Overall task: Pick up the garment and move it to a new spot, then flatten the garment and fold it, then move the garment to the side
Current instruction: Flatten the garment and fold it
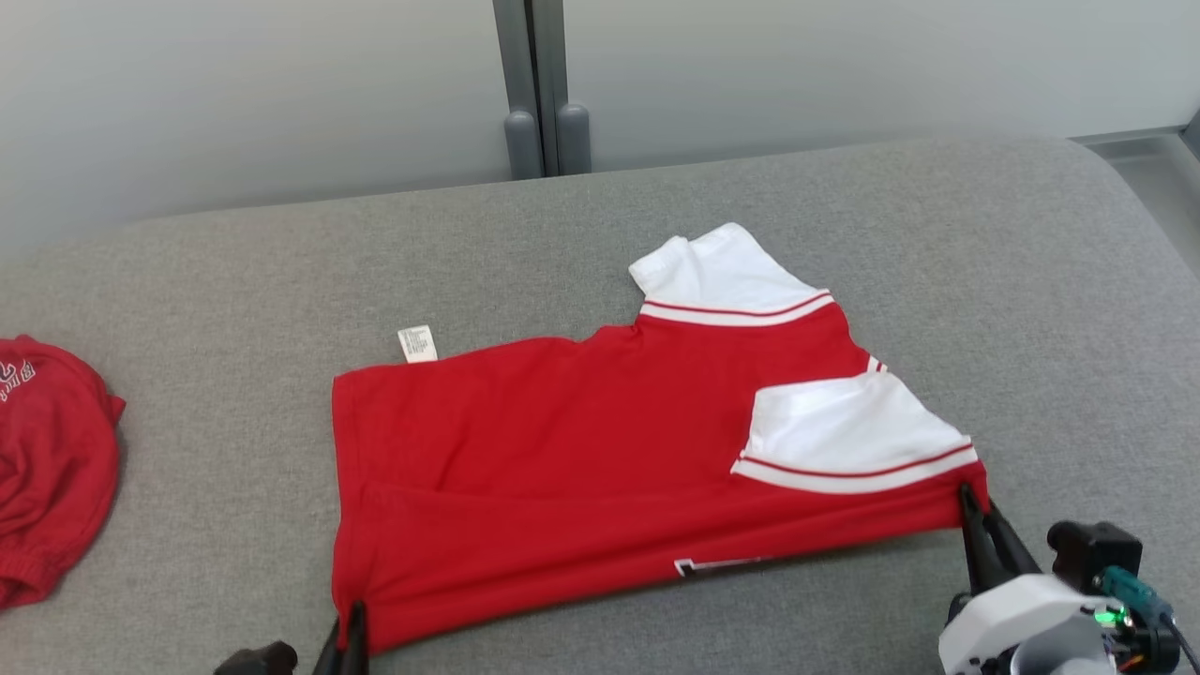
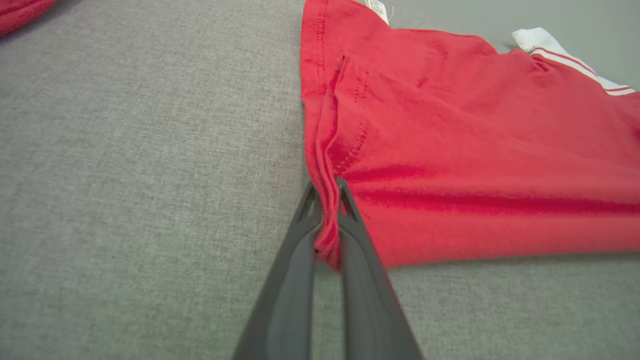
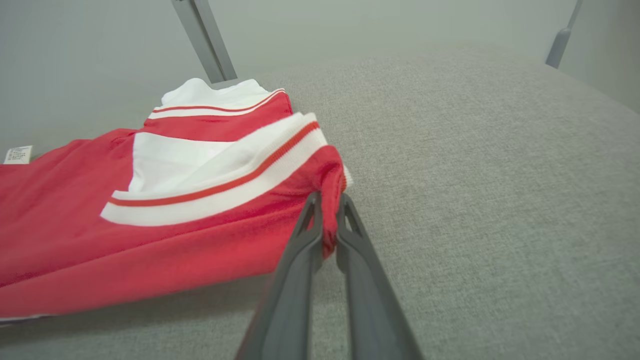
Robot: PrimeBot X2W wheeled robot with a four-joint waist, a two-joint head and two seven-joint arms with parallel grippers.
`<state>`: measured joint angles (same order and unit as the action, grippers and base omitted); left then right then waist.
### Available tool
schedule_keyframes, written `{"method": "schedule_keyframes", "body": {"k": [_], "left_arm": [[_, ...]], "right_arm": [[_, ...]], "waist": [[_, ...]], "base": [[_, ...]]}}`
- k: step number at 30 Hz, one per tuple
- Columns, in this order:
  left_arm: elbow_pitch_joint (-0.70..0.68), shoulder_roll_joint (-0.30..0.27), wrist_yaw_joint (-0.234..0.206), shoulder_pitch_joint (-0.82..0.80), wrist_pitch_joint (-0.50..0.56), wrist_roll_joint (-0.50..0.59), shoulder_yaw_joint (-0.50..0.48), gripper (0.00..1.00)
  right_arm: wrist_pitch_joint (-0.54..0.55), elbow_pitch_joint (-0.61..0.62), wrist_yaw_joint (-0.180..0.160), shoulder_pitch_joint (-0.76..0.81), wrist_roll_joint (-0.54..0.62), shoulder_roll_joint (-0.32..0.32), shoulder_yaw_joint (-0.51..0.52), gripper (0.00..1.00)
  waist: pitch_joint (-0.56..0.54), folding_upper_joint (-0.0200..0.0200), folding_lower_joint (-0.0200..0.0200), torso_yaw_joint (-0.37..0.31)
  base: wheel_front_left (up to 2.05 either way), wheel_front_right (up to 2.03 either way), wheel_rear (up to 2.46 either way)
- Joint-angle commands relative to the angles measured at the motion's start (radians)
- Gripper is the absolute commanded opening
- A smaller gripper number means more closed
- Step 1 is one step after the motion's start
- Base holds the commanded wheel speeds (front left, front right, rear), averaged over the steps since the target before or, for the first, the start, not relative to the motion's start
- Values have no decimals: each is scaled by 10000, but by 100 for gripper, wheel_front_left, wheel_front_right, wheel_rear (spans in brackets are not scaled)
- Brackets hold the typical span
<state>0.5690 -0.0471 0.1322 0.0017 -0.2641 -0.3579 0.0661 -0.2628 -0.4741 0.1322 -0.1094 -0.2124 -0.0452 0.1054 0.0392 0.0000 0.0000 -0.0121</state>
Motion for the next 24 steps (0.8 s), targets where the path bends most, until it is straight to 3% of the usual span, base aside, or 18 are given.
{"method": "schedule_keyframes", "body": {"k": [1, 2, 3, 4, 5, 14, 24], "left_arm": [[215, -95, -30, 237, 0, -33, 84, 0], [336, -88, -30, 288, -1, -150, 177, 20], [444, -92, -30, 284, 0, -241, 260, 55], [495, -92, -34, 251, 0, -273, 311, 100], [556, -89, -57, 185, 0, -310, 359, 100], [228, -81, -48, -1279, 0, 143, -69, 100], [1286, -844, -30, -4138, 0, -37, 284, 100]], "right_arm": [[-28, -163, -28, 274, -86, -100, 4, 0], [-28, -239, -27, 359, -89, -100, -11, 0], [-28, -320, -27, 407, -78, -100, -27, 25], [-26, -359, -25, 422, -21, -94, -46, 88], [-26, -404, -24, 423, 43, -88, -47, 100], [-25, 49, -22, -571, 639, -74, 27, 100], [-25, -147, -22, -2744, 1173, -77, -635, 100]], "waist": [[-212, 0, 0, 6], [-195, 0, 0, 13], [-153, 0, 0, 23], [-116, 0, 0, 27], [-55, 0, 0, 33], [811, 0, 0, 80], [2205, 0, 0, -102]], "base": [[0, 0, 0], [0, 0, 0], [0, 0, 0], [0, 0, 0], [0, 0, 0], [0, 0, 0], [0, 0, 0]]}}
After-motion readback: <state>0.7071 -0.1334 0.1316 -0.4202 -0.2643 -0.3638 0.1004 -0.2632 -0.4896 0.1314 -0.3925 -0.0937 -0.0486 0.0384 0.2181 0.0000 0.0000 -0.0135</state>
